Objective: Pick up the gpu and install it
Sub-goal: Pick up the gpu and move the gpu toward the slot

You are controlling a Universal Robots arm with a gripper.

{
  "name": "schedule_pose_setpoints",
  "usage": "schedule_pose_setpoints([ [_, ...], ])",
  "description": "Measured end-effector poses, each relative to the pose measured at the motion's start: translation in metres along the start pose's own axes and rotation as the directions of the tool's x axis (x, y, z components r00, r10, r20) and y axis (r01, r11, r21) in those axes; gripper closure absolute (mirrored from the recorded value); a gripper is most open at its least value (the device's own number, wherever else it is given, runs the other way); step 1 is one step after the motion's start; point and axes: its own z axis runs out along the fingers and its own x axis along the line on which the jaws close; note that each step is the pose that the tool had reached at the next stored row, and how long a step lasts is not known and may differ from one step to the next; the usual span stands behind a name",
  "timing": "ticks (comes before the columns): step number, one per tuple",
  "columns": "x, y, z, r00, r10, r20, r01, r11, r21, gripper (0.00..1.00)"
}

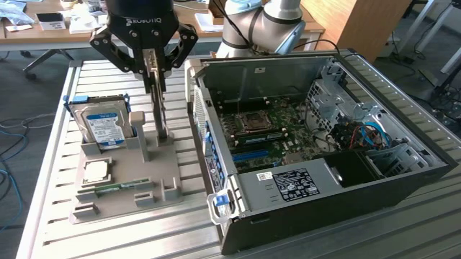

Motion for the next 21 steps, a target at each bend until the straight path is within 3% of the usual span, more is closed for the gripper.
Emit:
schedule_pose_setpoints([
  [9,0.0,0.0006,-0.0122,1.0,0.0,0.0,0.0,1.0,-0.0006,0.73],
  [21,0.0,0.0007,-0.014,1.0,0.0,0.0001,0.0,1.0,-0.0007,0.73],
])
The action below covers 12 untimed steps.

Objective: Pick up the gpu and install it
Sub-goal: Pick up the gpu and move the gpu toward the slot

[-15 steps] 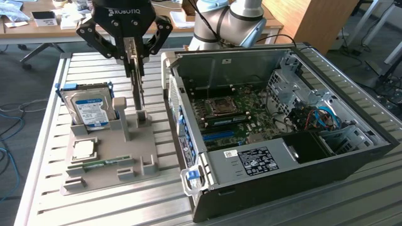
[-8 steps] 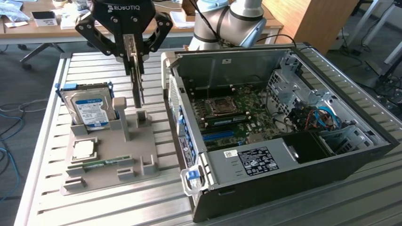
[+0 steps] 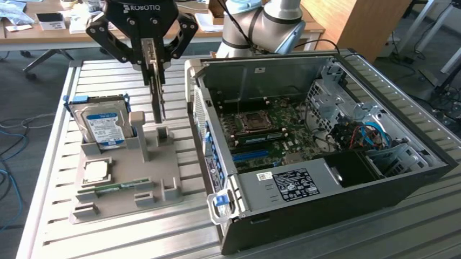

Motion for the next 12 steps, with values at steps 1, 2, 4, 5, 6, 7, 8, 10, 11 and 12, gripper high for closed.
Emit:
schedule_pose_setpoints([
  [1,0.0,0.0,0.0,1.0,0.0,0.0,0.0,1.0,0.0,0.73],
  [2,0.0,0.0,0.0,1.0,0.0,0.0,0.0,1.0,0.0,0.73],
  [4,0.0,0.0,-0.0001,1.0,0.0,-0.0001,0.0,1.0,0.0001,0.73],
  [5,-0.0001,0.0,-0.0002,1.0,0.0,-0.0002,0.0,1.0,0.0001,0.73],
  [6,-0.0003,0.0,-0.0003,1.0,0.0,-0.0003,0.0,1.0,0.0002,0.73],
  [7,-0.0007,0.0,-0.0002,1.0,0.0,-0.0003,0.0,1.0,0.0002,0.73],
  [8,-0.0012,0.0,-0.0002,1.0,0.0,-0.0002,0.0,1.0,0.0001,0.73],
  [10,-0.0024,0.0001,0.0,1.0,0.0,0.0,0.0,1.0,0.0001,0.73],
  [11,-0.0031,0.0001,-0.0001,1.0,0.0,-0.0001,0.0,1.0,0.0001,0.73],
  [12,-0.0039,0.0001,0.0,1.0,0.0,-0.0001,0.0,1.0,0.0001,0.73],
])
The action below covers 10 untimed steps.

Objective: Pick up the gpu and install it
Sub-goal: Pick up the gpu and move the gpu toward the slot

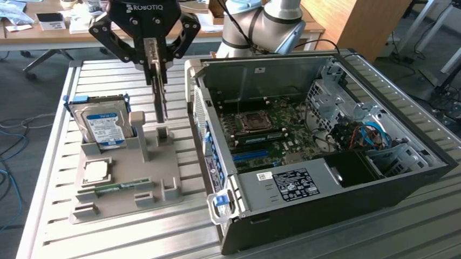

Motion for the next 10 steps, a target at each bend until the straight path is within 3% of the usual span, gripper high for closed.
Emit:
schedule_pose_setpoints([
  [10,-0.0107,0.0003,0.0002,1.0,0.0,0.0,0.0,1.0,0.0,0.73],
])
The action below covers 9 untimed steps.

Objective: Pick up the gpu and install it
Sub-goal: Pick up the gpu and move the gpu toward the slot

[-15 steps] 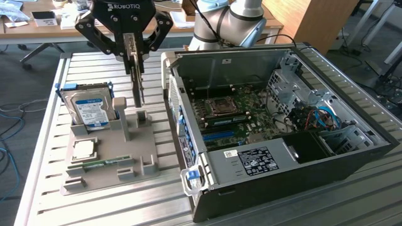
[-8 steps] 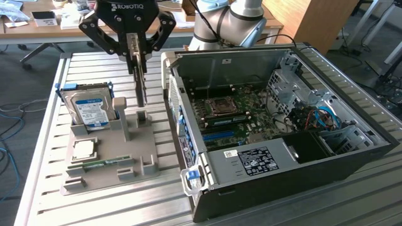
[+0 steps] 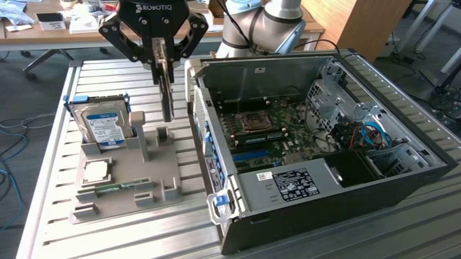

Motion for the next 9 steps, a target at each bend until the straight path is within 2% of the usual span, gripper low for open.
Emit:
schedule_pose_setpoints([
  [9,-0.0091,0.0002,0.0002,1.0,0.0,0.0,0.0,1.0,0.0,0.73],
])
